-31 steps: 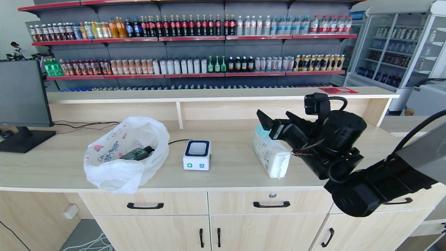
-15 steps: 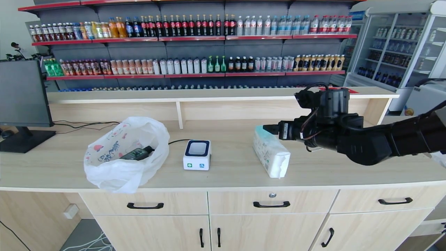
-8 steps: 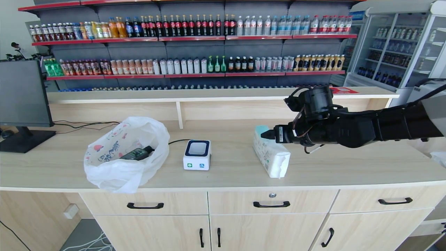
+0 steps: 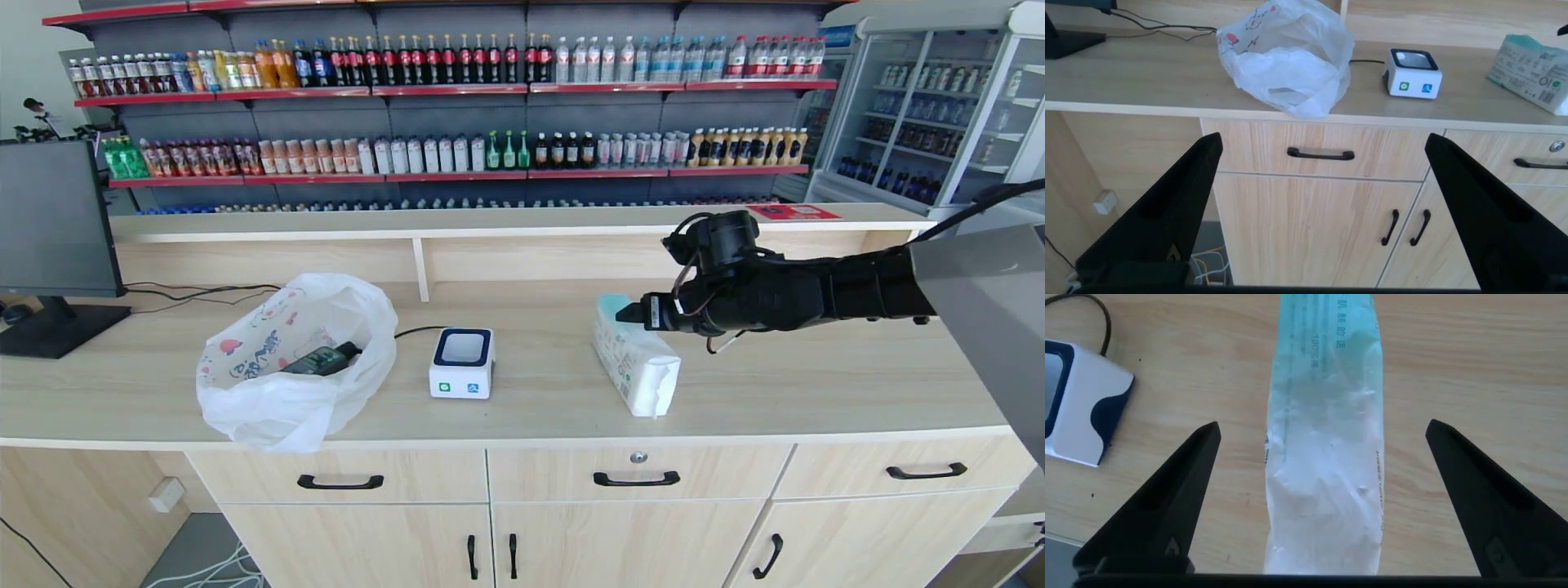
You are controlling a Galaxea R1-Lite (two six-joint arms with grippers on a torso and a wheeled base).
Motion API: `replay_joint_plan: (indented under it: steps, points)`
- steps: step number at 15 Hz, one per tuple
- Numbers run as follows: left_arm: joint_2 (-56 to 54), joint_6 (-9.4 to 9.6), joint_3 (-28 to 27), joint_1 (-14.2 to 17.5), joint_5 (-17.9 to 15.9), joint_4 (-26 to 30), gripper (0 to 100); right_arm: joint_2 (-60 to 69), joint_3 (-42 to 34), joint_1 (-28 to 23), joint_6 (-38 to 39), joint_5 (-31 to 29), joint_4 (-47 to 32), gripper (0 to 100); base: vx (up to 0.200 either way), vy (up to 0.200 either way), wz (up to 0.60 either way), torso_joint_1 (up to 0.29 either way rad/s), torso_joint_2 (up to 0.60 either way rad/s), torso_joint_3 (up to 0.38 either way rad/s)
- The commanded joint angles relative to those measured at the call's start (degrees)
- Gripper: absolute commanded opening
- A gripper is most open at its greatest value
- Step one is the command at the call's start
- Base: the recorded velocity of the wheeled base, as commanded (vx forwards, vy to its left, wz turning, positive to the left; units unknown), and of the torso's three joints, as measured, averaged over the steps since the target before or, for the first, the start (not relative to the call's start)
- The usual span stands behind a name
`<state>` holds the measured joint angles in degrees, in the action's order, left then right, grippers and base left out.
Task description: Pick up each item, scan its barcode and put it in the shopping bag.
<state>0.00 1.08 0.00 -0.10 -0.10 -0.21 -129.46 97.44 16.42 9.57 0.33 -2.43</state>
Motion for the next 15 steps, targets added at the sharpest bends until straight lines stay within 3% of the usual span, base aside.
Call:
replay_joint_plan:
  steps: [1,9,15]
  points:
    - [0.0,-0.03,0.0,0.0,0.0,0.1,100,-2.8,2.1,-0.6,0.0,0.0,-0.5,100,0.0,0.0,0.0,0.0,0.0,0.0]
    - [0.0,-0.21,0.0,0.0,-0.1,0.2,100,-8.4,8.4,-0.7,-1.1,0.8,-0.9,100,0.0,0.0,0.0,0.0,0.0,0.0]
    - [0.0,-0.56,0.0,0.0,0.0,0.2,100,-9.0,9.1,-0.5,-2.8,0.9,-2.4,100,0.0,0.0,0.0,0.0,0.0,0.0]
